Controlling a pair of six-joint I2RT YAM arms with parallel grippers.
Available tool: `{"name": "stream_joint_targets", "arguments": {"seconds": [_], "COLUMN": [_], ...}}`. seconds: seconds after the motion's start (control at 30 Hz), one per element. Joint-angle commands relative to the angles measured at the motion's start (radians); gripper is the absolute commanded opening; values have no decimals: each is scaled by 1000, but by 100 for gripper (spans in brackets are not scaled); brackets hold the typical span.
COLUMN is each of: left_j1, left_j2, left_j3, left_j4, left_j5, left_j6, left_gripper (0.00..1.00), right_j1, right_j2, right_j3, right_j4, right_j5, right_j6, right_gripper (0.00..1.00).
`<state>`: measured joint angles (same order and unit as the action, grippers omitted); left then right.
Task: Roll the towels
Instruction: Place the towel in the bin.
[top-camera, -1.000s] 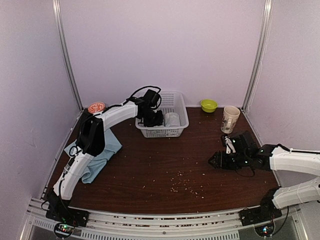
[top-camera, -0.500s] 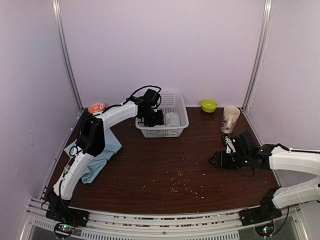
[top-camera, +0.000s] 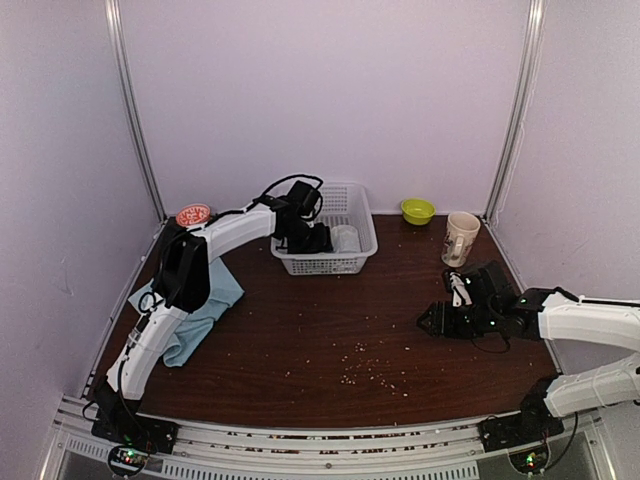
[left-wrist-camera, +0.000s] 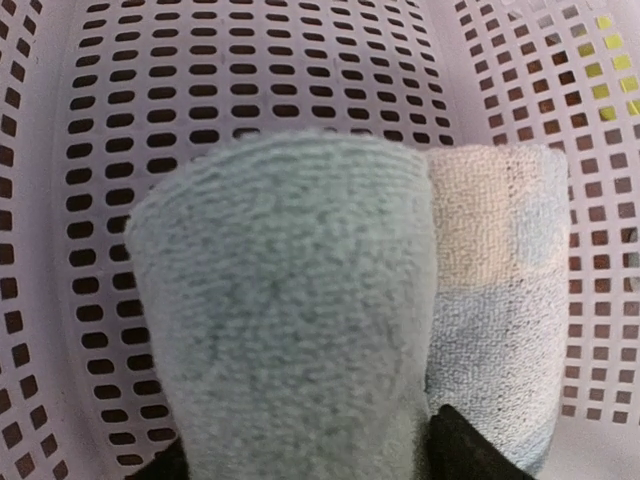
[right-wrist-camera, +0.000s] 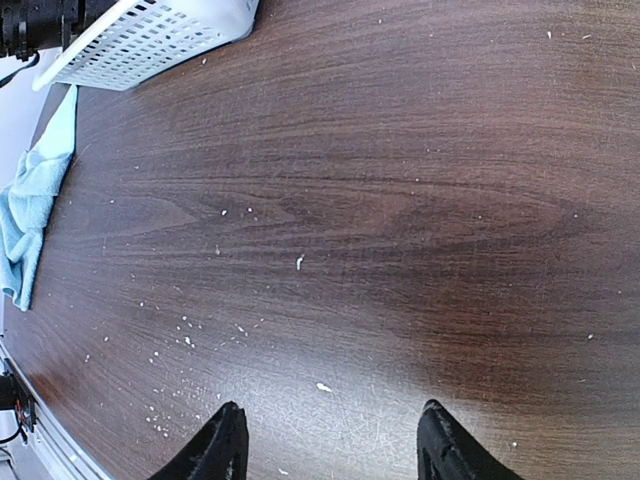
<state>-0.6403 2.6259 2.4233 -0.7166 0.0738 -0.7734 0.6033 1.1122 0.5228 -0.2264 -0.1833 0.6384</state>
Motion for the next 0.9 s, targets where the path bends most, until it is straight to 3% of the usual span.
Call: {"name": "stream_joint_targets", "arguments": {"seconds": [0.0,0.1,0.6,0.73,0.87], "left_j1": [5,4,5,7,16], "left_j2": [-81,-110,-254,-262,-242], "left_j3": [-23,-43,-106,-120,-132], "left_j4": [22,28,39,45,54], "left_j5": [12,14,-93,-115,-126], "left_j6": [18,23,54,58,62], "left_gripper": [81,97,98,89,66], "right_j1": [-8,-7,-8,-8,-7], "right_j2": [-2,-4,-16,-23,-26], "right_j3": [7,10,11,11,17], "right_j4": [20,17,8,6,1], "right_j5": [-7,-5,-6,0,1], "right_j6": [-6,-5,-4,-7,-8], "right_gripper": [58,58,58,58,57]}}
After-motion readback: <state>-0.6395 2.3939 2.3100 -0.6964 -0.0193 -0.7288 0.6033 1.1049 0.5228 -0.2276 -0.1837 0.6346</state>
